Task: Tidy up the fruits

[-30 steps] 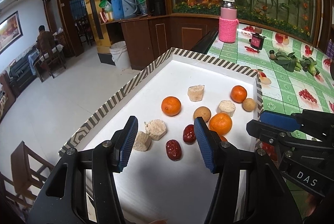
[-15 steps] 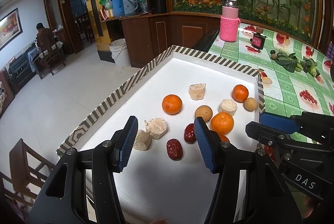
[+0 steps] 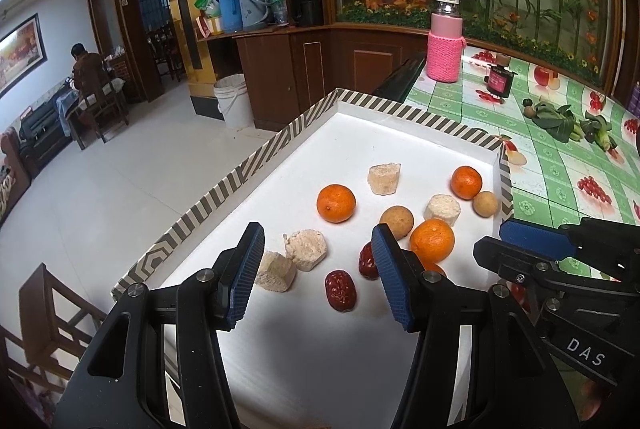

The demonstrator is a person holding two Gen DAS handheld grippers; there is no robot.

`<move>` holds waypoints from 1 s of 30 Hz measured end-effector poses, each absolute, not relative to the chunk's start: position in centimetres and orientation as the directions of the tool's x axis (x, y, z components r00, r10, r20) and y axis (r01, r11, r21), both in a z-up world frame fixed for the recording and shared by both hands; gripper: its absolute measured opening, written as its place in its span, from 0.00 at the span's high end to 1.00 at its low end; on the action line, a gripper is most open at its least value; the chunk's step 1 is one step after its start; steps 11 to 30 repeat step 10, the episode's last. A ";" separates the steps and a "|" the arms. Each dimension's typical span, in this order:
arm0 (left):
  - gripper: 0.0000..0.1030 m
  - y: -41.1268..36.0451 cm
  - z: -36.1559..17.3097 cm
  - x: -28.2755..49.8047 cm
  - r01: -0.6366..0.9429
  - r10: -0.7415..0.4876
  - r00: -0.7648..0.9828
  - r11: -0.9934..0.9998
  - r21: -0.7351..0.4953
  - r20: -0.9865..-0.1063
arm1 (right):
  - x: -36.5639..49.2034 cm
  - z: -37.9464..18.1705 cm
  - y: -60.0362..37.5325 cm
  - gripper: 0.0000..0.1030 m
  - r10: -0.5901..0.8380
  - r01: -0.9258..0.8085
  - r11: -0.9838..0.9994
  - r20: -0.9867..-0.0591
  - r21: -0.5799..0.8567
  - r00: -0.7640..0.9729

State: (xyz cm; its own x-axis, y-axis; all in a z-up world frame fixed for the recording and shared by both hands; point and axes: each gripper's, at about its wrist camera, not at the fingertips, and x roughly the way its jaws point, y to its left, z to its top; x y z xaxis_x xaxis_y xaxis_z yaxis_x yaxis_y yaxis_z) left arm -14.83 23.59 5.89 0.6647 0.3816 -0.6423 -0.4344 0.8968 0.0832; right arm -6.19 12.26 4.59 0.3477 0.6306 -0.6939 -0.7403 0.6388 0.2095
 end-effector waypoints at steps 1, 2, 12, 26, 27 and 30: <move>0.45 23.6 5.9 -14.8 -0.435 0.382 0.664 0.897 0.084 -0.643 | -6.1 4.5 12.3 0.73 0.631 -0.740 0.638 -0.695 0.212 0.345; 0.45 23.6 5.9 -14.8 -0.435 0.382 0.665 0.896 0.083 -0.642 | -6.1 4.4 12.3 0.73 0.631 -0.740 0.638 -0.696 0.214 0.343; 0.45 22.9 6.2 -14.9 -0.429 0.391 0.681 0.898 0.095 -0.620 | -6.1 4.4 12.0 0.73 0.633 -0.735 0.642 -0.692 0.219 0.346; 0.45 22.9 6.2 -14.9 -0.429 0.391 0.681 0.898 0.095 -0.620 | -6.1 4.4 12.0 0.73 0.633 -0.735 0.642 -0.692 0.219 0.346; 0.45 22.9 6.2 -14.9 -0.429 0.391 0.681 0.898 0.095 -0.620 | -6.1 4.4 12.0 0.73 0.633 -0.735 0.642 -0.692 0.219 0.346; 0.45 22.9 6.2 -14.9 -0.429 0.391 0.681 0.898 0.095 -0.620 | -6.1 4.4 12.0 0.73 0.633 -0.735 0.642 -0.692 0.219 0.346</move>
